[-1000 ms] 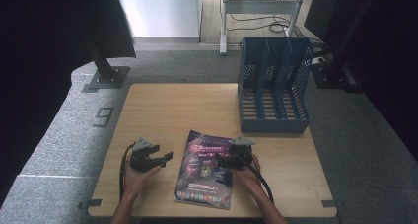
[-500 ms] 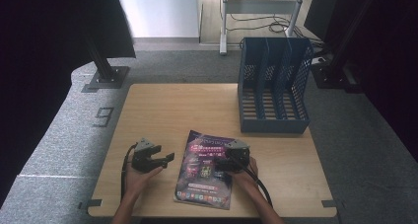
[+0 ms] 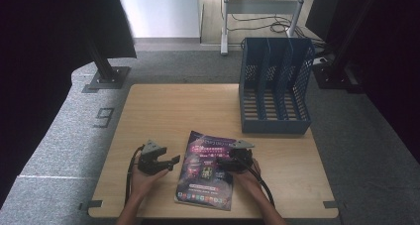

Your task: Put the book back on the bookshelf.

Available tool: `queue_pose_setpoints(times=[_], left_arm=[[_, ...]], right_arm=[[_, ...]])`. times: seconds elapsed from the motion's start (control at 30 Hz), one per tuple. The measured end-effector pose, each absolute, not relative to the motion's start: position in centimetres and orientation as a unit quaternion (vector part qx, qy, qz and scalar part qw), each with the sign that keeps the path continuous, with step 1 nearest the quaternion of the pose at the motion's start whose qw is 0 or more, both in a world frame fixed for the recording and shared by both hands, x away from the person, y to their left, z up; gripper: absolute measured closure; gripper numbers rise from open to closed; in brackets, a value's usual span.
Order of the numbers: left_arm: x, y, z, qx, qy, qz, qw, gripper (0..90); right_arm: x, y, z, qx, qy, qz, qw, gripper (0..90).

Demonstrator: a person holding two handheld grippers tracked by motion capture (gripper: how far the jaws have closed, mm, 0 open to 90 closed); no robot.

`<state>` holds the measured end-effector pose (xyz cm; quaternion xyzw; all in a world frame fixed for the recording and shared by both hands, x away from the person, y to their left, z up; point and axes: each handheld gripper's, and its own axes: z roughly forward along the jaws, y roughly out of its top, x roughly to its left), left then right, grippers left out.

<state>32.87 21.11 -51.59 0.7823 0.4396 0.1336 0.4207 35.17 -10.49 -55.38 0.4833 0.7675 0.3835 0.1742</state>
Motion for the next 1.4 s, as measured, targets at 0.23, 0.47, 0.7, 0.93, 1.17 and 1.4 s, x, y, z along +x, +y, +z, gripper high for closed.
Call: queue_pose_setpoints(times=[0.23,0.47,0.7,0.93,1.17,1.4], left_arm=[[33.6,20.4,-52.1,0.775,0.457,0.13,0.417,29.0],[34.8,18.3,-52.7,0.787,0.449,0.122,0.405,28.3],[35.9,16.7,-53.7,0.8,0.443,0.128,0.385,27.9],[36.2,15.9,-54.3,0.807,0.436,0.109,0.382,27.5],[36.0,15.2,-54.6,0.809,0.432,0.11,0.383,27.2],[35.8,15.0,-54.6,0.808,0.433,0.107,0.386,26.2]], right_arm=[[35.1,-10.4,-55.4,0.485,0.766,0.383,0.176,13.1],[35.0,-10.4,-55.4,0.487,0.765,0.383,0.177,13.7],[35.0,-10.5,-55.4,0.486,0.765,0.383,0.177,13.9],[35.0,-10.5,-55.4,0.486,0.765,0.383,0.177,13.9],[35.0,-10.5,-55.4,0.487,0.765,0.383,0.176,14.1],[34.9,-10.4,-55.4,0.488,0.764,0.383,0.177,14.4]])
